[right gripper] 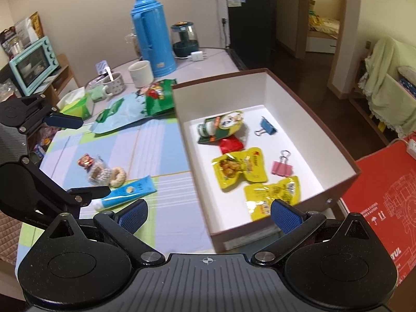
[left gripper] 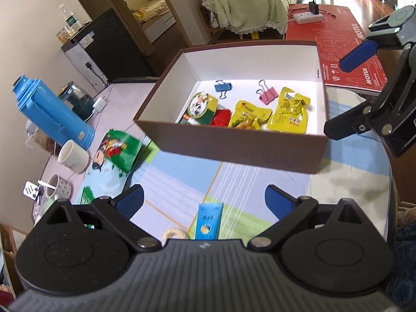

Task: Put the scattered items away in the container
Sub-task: 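Move both open tools out of the box back over the remaining items, then lower the right tool onto the blue toothpaste tube and close on it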

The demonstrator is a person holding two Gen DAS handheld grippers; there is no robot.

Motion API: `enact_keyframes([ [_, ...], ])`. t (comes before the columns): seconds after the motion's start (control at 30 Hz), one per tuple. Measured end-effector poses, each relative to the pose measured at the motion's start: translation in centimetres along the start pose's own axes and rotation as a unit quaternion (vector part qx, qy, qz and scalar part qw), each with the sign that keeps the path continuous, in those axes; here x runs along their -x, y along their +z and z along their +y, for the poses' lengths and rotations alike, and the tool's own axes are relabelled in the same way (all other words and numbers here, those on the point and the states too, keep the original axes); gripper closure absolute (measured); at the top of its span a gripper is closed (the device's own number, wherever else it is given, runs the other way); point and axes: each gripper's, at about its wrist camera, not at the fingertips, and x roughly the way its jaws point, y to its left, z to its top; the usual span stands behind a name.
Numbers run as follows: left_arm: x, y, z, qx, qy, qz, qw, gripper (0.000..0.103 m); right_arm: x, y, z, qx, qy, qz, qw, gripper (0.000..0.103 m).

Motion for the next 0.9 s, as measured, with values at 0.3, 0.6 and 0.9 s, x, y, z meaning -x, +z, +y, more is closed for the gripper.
enact_keyframes([
  [0.3, 0.1, -6.8, 3.2, 0.053, -0.012, 0.037, 0.9978, 0.005, -2.2, 0.0, 3.7, 0.035, 0.037, 0.012, 0.999, 0.0],
  [0.6, -1.1, -11.8, 5.9, 0.102, 0.002, 0.089, 0.9908, 0.005, -6.1, 0.4, 7.4, 0.072, 0.069, 0.038, 0.994, 0.0],
  [0.9, -2.7, -13.9, 8.4, 0.132, -0.002, 0.108, 0.9854, 0.005, -11.1, 0.2, 10.5, 0.167, 0.106, 0.042, 0.979, 0.0],
])
